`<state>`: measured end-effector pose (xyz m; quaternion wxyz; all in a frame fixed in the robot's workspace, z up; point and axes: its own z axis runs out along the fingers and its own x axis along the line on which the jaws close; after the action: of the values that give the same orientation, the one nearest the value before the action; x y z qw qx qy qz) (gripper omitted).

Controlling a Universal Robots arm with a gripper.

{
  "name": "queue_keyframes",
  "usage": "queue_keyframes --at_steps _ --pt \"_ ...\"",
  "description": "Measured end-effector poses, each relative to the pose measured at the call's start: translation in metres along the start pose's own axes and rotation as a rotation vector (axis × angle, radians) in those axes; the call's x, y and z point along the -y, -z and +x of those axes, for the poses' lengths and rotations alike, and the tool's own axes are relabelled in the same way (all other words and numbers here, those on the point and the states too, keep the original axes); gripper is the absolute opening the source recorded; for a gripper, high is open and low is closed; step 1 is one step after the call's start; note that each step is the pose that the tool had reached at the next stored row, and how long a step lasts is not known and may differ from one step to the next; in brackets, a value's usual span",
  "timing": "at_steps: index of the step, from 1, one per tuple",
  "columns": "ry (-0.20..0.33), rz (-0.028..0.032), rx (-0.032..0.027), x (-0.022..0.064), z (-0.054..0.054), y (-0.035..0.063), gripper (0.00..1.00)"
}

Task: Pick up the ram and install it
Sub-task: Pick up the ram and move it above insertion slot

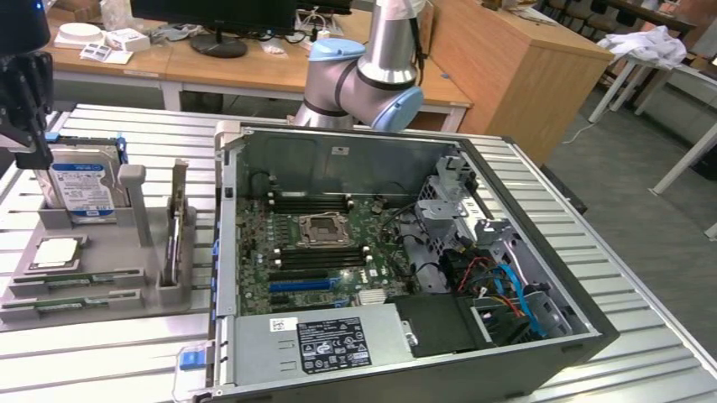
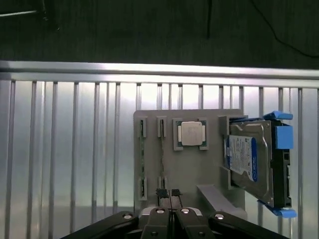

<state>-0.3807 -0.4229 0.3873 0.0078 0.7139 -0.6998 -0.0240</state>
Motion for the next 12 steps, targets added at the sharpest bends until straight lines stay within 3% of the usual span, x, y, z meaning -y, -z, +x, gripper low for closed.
queue_keyframes --at_steps 12 --pt "0.037 -0.0008 -0.0016 0.0000 0.0000 0.0000 0.11"
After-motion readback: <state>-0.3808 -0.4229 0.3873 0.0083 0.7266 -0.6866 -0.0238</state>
